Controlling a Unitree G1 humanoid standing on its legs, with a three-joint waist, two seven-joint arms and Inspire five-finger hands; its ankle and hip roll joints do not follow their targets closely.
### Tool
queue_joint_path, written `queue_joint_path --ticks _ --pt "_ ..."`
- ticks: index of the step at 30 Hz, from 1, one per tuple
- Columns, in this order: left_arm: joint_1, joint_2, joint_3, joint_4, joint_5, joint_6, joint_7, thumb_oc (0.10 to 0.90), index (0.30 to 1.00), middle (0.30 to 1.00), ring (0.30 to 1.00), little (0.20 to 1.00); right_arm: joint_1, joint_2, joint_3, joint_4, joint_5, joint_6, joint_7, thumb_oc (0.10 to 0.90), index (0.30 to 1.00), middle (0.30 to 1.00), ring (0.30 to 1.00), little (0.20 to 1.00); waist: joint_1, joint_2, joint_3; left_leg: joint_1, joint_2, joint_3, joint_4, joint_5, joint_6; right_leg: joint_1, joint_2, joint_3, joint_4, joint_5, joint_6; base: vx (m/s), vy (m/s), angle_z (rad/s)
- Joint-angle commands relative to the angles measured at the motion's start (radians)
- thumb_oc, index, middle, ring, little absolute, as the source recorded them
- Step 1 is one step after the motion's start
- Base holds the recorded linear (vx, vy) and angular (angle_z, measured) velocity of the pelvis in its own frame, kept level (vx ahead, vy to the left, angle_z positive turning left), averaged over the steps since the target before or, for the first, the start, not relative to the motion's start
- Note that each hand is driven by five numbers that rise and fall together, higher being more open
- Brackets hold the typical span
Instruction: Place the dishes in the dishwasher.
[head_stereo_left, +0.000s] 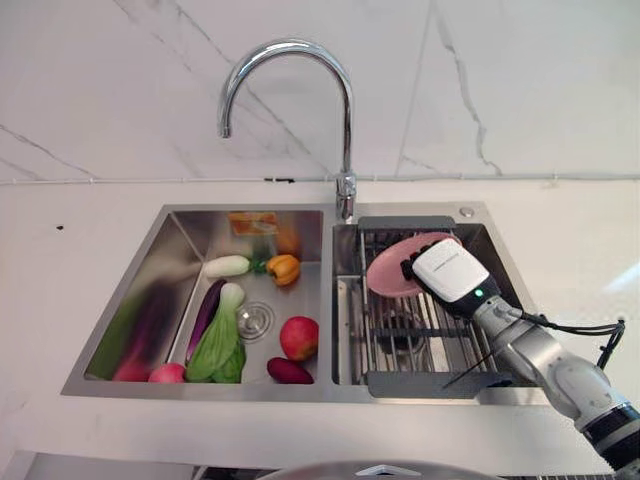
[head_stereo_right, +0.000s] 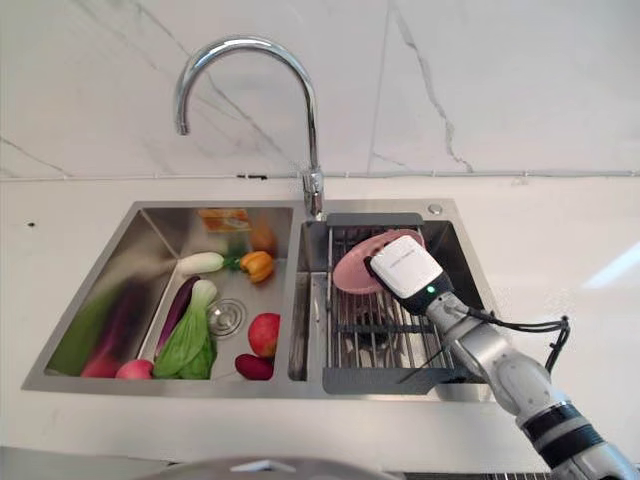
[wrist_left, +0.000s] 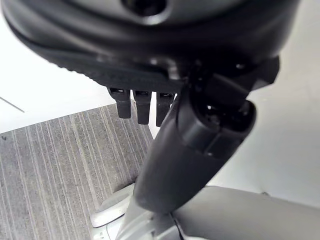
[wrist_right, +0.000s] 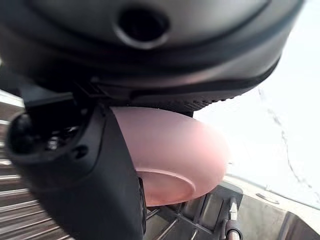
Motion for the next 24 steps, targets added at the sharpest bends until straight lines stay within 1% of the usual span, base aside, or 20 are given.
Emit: queue_joint_path --ticks 1,3,4,6,7,9,11,15,16,17,18,19,20,21,22,23,24 --pt "-0.094 -0.022 -0.054 0.078 -0.023 -0.028 0.015 0.8 0.9 0.9 0.9 0.9 -0.103 -0.018 -0.004 0.001 0.03 0.053 -0.045 0.4 0.3 0.3 0.3 0.3 0.069 -0.018 -0.013 0.002 0.041 -0.027 0.01 -0.058 -0.042 0.057 -0.077 -0.098 0.018 -0.074 0.044 0.0 0.0 0.0" --pt "-0.095 -0.022 -0.054 0.078 -0.023 -0.028 0.015 0.8 0.9 0.9 0.9 0.9 -0.102 -0.019 -0.005 0.0 0.03 0.053 -0.044 0.4 0.3 0.3 0.3 0.3 0.069 -0.018 -0.013 0.002 0.041 -0.027 0.01 -0.058 -0.042 0.058 -0.077 -0.098 0.018 -0.074 0.044 0.0 0.0 0.0" --pt "-0.092 -0.023 -0.048 0.08 -0.023 -0.026 0.024 0.8 0.9 0.9 0.9 0.9 -0.09 -0.01 -0.042 -0.057 0.059 0.054 -0.076 0.4 0.3 0.3 0.3 0.3 0.071 -0.019 -0.014 0.0 0.041 -0.032 0.01 -0.057 -0.042 0.061 -0.076 -0.103 0.018 -0.077 0.043 0.0 0.0 0.0" --pt "-0.089 -0.023 -0.041 0.078 -0.022 -0.026 0.027 0.8 0.9 0.9 0.9 0.9 -0.077 -0.007 -0.08 -0.111 0.081 0.05 -0.086 0.4 0.3 0.3 0.3 0.3 0.072 -0.02 -0.013 -0.002 0.042 -0.035 0.01 -0.055 -0.043 0.062 -0.075 -0.108 0.018 -0.079 0.041 0.0 -0.012 0.04" --pt "-0.089 -0.023 -0.041 0.078 -0.022 -0.026 0.027 0.8 0.9 0.9 0.9 0.9 -0.077 -0.007 -0.08 -0.111 0.081 0.05 -0.086 0.4 0.3 0.3 0.3 0.3 0.072 -0.02 -0.013 -0.002 0.042 -0.035 0.01 -0.055 -0.043 0.062 -0.075 -0.108 0.018 -0.079 0.041 -0.01 -0.012 0.07" --pt "-0.086 -0.018 -0.031 0.072 -0.013 -0.025 0.03 0.8 0.9 0.9 0.9 0.9 -0.035 -0.006 -0.171 -0.21 0.142 0.041 -0.1 0.4 0.3 0.3 0.3 0.3 0.068 -0.018 -0.01 -0.009 0.042 -0.04 0.01 -0.048 -0.048 0.063 -0.072 -0.115 0.018 -0.08 0.038 -0.01 -0.02 0.05" --pt "-0.086 -0.018 -0.033 0.072 -0.012 -0.025 0.03 0.8 0.9 0.9 0.9 0.9 -0.029 -0.007 -0.177 -0.217 0.143 0.04 -0.097 0.4 0.3 0.3 0.3 0.3 0.069 -0.017 -0.01 -0.009 0.042 -0.041 0.01 -0.048 -0.049 0.063 -0.072 -0.116 0.018 -0.08 0.038 -0.01 -0.012 0.09" --pt "-0.087 -0.011 -0.029 0.062 0.009 -0.028 0.03 0.8 0.9 0.9 0.9 0.9 0.049 -0.017 -0.328 -0.304 0.203 0.03 -0.141 0.4 0.3 0.3 0.3 0.3 0.054 -0.015 -0.001 -0.027 0.039 -0.044 0.01 -0.034 -0.057 0.061 -0.07 -0.137 0.018 -0.083 0.035 -0.03 -0.012 0.24" --pt "-0.088 -0.007 -0.035 0.057 0.017 -0.032 0.031 0.8 0.9 0.9 0.9 0.9 0.076 -0.016 -0.371 -0.325 0.22 0.026 -0.149 0.4 0.3 0.3 0.3 0.3 0.05 -0.016 0.002 -0.03 0.043 -0.043 0.01 -0.021 -0.059 0.06 -0.066 -0.141 0.018 -0.087 0.033 -0.1 -0.03 0.35" --pt "-0.098 0.007 -0.036 0.041 0.038 -0.04 0.032 0.8 0.9 0.9 0.9 0.9 0.081 -0.047 -0.441 -0.369 0.254 0.007 -0.163 0.4 0.3 0.3 0.3 0.3 0.04 -0.033 0.03 -0.082 0.036 -0.04 0.107 -0.015 -0.075 0.055 -0.071 -0.135 0.018 -0.087 0.021 -0.14 -0.027 0.24" --pt "-0.108 0.013 -0.033 0.032 0.033 -0.041 0.037 0.8 0.9 0.9 0.9 0.9 0.094 -0.07 -0.502 -0.405 0.269 0.005 -0.176 0.4 0.3 0.3 0.3 0.3 0.04 -0.046 0.045 -0.136 0.016 -0.051 0.201 -0.034 -0.086 0.05 -0.081 -0.134 0.018 -0.079 0.019 -0.13 -0.016 0.08" --pt "-0.108 0.013 -0.033 0.032 0.033 -0.041 0.037 0.8 0.9 0.9 0.9 0.9 0.094 -0.07 -0.502 -0.405 0.269 0.005 -0.176 0.4 0.3 0.3 0.3 0.3 0.04 -0.046 0.045 -0.136 0.016 -0.051 0.201 -0.034 -0.086 0.05 -0.081 -0.134 0.018 -0.079 0.019 -0.09 0.055 0.25" --pt "-0.115 0.027 0.0 0.025 -0.023 -0.047 0.063 0.8 0.9 0.9 0.9 0.9 0.055 -0.067 -0.545 -0.435 0.33 -0.004 -0.222 0.4 0.3 0.3 0.3 0.3 0.069 -0.056 0.058 -0.164 -0.042 -0.24 0.269 -0.045 -0.097 0.005 -0.083 -0.068 0.019 -0.053 0.021 -0.04 0.057 0.2" --pt "-0.115 0.027 0.0 0.025 -0.023 -0.047 0.063 0.8 0.9 0.9 0.9 0.9 0.055 -0.067 -0.545 -0.435 0.33 -0.004 -0.222 0.4 0.3 0.3 0.3 0.3 0.069 -0.056 0.058 -0.164 -0.042 -0.24 0.269 -0.045 -0.097 0.005 -0.083 -0.068 0.019 -0.053 0.021 -0.05 0.097 0.08" --pt "-0.114 0.027 0.014 0.035 -0.034 -0.048 0.065 0.8 0.9 0.9 0.9 0.9 0.031 -0.072 -0.554 -0.451 0.337 -0.007 -0.228 0.4 0.3 0.3 0.3 0.3 0.07 -0.057 0.048 -0.151 -0.059 -0.311 0.254 -0.079 -0.081 -0.026 -0.079 -0.017 0.022 -0.039 0.026 -0.02 0.108 -0.55" --pt "-0.115 0.028 0.017 0.042 -0.03 -0.045 0.069 0.8 0.9 0.9 0.9 0.9 0.018 -0.089 -0.574 -0.461 0.336 -0.003 -0.227 0.4 0.3 0.3 0.3 0.3 0.063 -0.053 0.042 -0.128 -0.065 -0.349 0.219 -0.118 -0.056 -0.049 -0.076 0.044 0.024 -0.024 0.033 -0.02 0.188 -1.49" --pt "-0.116 0.029 0.011 0.048 -0.023 -0.045 0.065 0.8 0.9 0.9 0.9 0.9 0.019 -0.095 -0.594 -0.47 0.34 -0.005 -0.22 0.4 0.3 0.3 0.3 0.3 0.051 -0.045 0.04 -0.112 -0.061 -0.341 0.177 -0.117 -0.041 -0.062 -0.077 0.068 0.026 -0.012 0.039 -0.02 0.294 -1.97"
